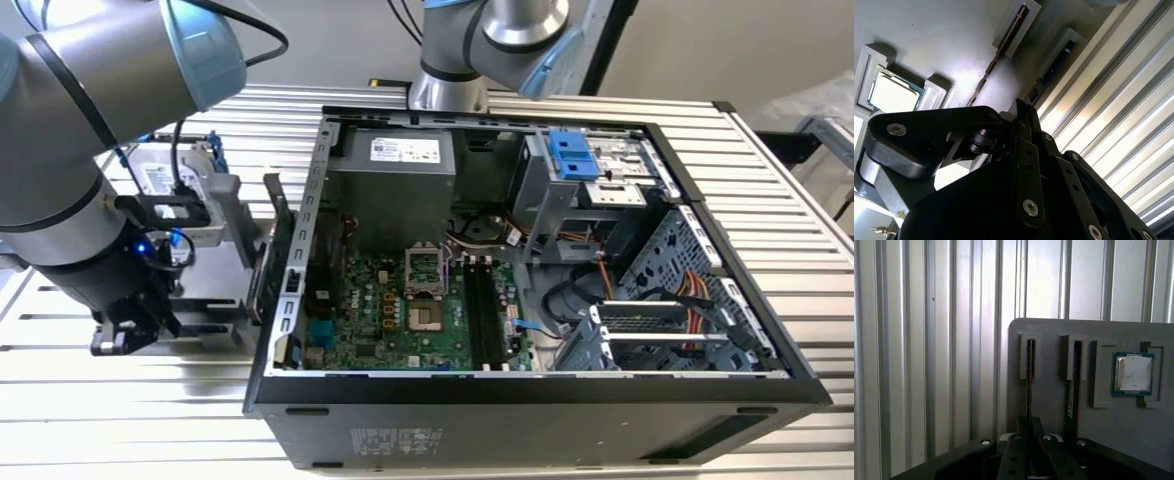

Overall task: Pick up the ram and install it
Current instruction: 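Pick up the ram and move it above insertion slot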

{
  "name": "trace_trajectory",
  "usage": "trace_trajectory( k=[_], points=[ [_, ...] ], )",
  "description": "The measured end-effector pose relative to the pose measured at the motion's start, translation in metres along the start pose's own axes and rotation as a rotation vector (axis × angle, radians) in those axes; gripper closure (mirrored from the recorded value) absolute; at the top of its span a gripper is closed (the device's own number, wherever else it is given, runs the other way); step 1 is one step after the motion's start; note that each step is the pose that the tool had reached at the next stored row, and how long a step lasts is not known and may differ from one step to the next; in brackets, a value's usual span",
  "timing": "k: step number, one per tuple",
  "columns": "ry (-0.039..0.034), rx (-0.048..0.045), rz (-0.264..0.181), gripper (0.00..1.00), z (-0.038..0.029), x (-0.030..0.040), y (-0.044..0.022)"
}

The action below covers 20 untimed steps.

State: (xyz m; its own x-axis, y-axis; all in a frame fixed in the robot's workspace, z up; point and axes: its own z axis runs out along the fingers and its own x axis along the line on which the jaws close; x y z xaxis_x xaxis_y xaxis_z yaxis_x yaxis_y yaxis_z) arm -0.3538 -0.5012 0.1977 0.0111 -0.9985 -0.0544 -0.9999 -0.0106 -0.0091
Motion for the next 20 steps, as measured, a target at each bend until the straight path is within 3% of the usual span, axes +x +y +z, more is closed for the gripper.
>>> trace_trajectory(
  k=[20],
  points=[
    [-0.0003,0.0003,0.0,1.0,-0.0215,-0.0012,-0.0002]
  ],
)
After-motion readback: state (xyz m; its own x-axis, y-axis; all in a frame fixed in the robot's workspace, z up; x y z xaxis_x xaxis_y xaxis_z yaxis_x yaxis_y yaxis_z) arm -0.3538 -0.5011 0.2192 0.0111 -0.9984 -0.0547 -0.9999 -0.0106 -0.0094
